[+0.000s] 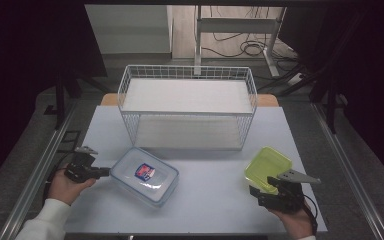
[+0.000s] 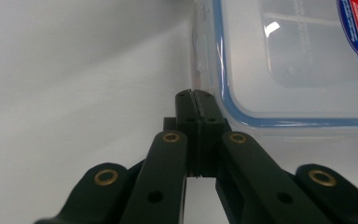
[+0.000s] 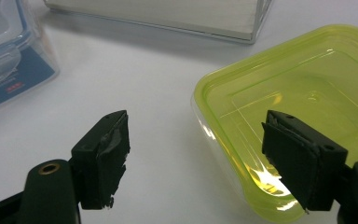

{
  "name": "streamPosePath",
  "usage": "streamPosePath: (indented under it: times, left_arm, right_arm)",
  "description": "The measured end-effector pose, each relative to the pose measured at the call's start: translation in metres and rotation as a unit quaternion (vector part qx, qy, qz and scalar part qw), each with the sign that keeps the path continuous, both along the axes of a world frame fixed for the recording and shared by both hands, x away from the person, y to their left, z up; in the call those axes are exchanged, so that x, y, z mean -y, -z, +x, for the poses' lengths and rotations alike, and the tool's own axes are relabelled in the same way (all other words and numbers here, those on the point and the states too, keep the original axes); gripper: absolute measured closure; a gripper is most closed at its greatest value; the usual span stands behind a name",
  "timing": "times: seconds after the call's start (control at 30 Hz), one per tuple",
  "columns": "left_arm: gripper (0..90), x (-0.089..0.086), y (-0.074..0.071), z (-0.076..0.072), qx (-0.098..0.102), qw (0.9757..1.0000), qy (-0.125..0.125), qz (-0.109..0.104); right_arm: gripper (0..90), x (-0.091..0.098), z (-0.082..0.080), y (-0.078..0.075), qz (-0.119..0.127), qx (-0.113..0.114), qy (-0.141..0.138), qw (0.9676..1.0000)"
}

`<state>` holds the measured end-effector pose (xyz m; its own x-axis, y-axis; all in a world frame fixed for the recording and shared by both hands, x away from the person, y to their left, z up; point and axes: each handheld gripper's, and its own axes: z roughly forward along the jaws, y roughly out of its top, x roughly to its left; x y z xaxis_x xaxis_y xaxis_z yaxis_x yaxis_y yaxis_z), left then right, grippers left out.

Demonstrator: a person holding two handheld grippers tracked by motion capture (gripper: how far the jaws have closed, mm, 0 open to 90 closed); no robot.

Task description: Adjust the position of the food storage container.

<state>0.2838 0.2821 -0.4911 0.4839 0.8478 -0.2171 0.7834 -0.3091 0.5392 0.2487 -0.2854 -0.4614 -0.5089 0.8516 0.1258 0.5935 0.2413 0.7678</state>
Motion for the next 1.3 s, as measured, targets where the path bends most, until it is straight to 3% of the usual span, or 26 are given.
streamPosePath:
  times: [0.37,0.63,0.87,0.93,1.1,1.3]
  left_arm:
    - [90.0,0.029,0.000,-0.010,0.008,0.9989,0.046,-0.004]
    - [90.0,0.044,-0.001,-0.017,0.009,0.9980,0.061,-0.018]
    - [90.0,0.065,-0.003,-0.024,0.008,0.9954,0.094,-0.021]
    - [90.0,0.070,-0.003,-0.026,0.006,0.9943,0.102,-0.030]
    - [90.0,0.077,-0.003,-0.029,0.007,0.9931,0.112,-0.034]
    - [90.0,0.088,-0.001,-0.037,0.013,0.9899,0.135,-0.040]
  right_arm:
    - [23.4,0.000,0.000,0.000,-0.001,-0.001,0.000,1.0000]
    - [23.4,-0.001,0.000,0.000,-0.002,-0.001,0.000,1.0000]
    - [23.4,-0.002,0.000,0.000,-0.001,-0.001,-0.003,1.0000]
    - [23.4,-0.002,0.000,0.000,-0.001,-0.001,-0.003,1.0000]
    - [23.4,-0.002,0.000,0.000,0.000,-0.002,-0.003,1.0000]
    - [23.4,-0.003,0.000,0.000,0.000,-0.004,-0.004,1.0000]
